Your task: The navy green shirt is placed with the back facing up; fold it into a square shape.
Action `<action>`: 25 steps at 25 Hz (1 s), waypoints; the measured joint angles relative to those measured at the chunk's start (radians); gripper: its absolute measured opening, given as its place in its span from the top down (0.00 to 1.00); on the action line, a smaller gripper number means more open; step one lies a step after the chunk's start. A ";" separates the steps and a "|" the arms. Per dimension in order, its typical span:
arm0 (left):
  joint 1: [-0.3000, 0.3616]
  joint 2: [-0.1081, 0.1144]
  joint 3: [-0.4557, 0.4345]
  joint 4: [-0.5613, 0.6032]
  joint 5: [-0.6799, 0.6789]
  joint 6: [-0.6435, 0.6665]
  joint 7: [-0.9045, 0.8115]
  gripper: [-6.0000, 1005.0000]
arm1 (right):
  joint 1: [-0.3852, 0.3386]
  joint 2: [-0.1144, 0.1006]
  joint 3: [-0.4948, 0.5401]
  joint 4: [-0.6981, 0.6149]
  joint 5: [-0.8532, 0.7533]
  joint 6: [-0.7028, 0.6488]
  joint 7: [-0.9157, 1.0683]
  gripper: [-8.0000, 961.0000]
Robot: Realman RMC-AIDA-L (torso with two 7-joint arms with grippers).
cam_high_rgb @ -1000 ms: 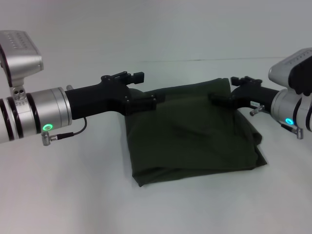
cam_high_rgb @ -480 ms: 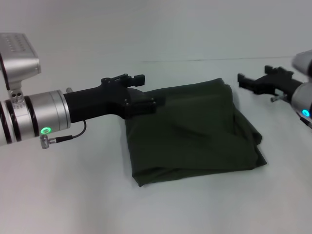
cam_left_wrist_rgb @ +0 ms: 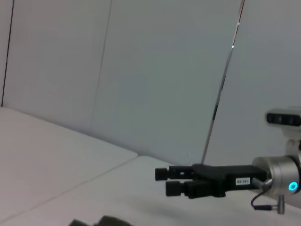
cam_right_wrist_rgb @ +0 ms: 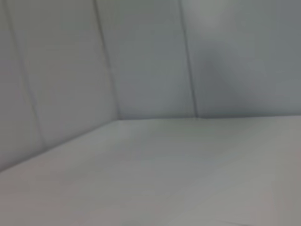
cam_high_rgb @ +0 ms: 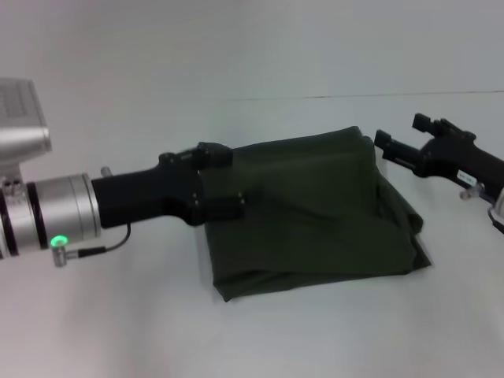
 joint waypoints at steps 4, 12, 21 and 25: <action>-0.011 0.000 0.004 -0.035 0.053 -0.061 -0.080 0.12 | -0.024 -0.002 -0.003 0.000 -0.001 -0.021 0.001 0.05; -0.080 0.039 -0.002 -0.039 0.177 -0.118 -0.584 0.12 | -0.045 -0.020 -0.005 -0.004 -0.069 -0.142 -0.055 0.05; -0.235 0.090 0.003 -0.140 0.380 -0.201 -1.087 0.12 | -0.073 -0.099 0.004 -0.038 -0.165 -0.335 -0.020 0.05; -0.272 0.099 0.001 -0.184 0.446 -0.261 -1.196 0.13 | -0.073 -0.122 0.002 -0.048 -0.167 -0.340 -0.019 0.05</action>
